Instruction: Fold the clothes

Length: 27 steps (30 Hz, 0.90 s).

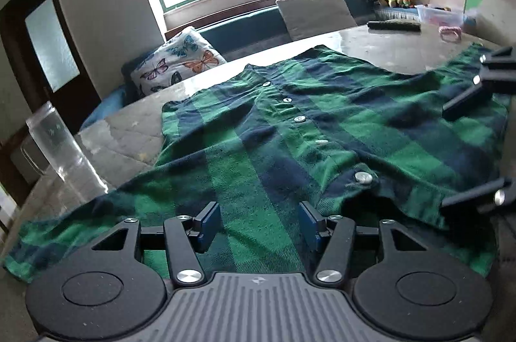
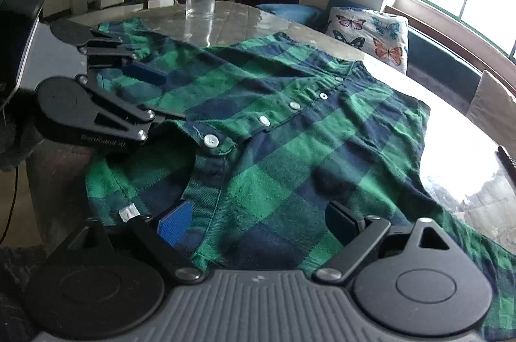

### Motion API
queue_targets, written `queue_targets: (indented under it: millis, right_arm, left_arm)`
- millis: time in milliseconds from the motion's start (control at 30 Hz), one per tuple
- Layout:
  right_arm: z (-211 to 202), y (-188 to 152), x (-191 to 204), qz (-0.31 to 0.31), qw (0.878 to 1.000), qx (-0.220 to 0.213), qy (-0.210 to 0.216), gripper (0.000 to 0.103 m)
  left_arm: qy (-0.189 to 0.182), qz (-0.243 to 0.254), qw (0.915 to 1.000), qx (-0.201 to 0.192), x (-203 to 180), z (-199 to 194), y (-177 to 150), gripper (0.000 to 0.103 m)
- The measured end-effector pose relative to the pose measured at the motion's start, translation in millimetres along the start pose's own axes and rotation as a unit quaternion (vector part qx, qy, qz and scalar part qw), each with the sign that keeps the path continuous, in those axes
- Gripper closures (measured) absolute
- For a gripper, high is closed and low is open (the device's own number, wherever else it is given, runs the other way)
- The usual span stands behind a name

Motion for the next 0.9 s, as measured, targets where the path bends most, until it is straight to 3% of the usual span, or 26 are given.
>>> queue_targets:
  millis: [200,400,600,733,900]
  right_arm:
    - [-1,-8,-2,0.022,1.000,0.003,0.009,0.011]
    - [-34,-12,-28,0.069,0.997,-0.029,0.001,0.011]
    - [-56,-42,-89,0.138,0.985,-0.016,-0.098,0.014]
    - [-57,-72,-136,0.182,0.969,0.008,-0.167,0.019]
    - [-52,-109,-184,0.240,0.947,0.047,-0.210,0.024]
  left_arm:
    - [-0.001,-0.013,0.9998,-0.013,4,-10,12,0.043]
    - [-0.011,-0.030,0.9987,-0.038,5,-19,34,0.036]
    - [-0.045,-0.020,0.9982,-0.034,-23,-11,41,0.035]
    - [-0.073,-0.005,0.9969,-0.030,-45,-7,43,0.035]
    - [-0.096,0.017,0.9951,-0.021,-67,-1,43,0.034]
Point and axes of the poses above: each gripper's, at about its wrist camera, not at the fingertips, and z roughly the way its jaws point, x to its left, y to its top, the point moved 2 cm from there along z, roughly the way its jaws point, and after that the axes turned 7 degrees about -z, right-handed, at the moved point
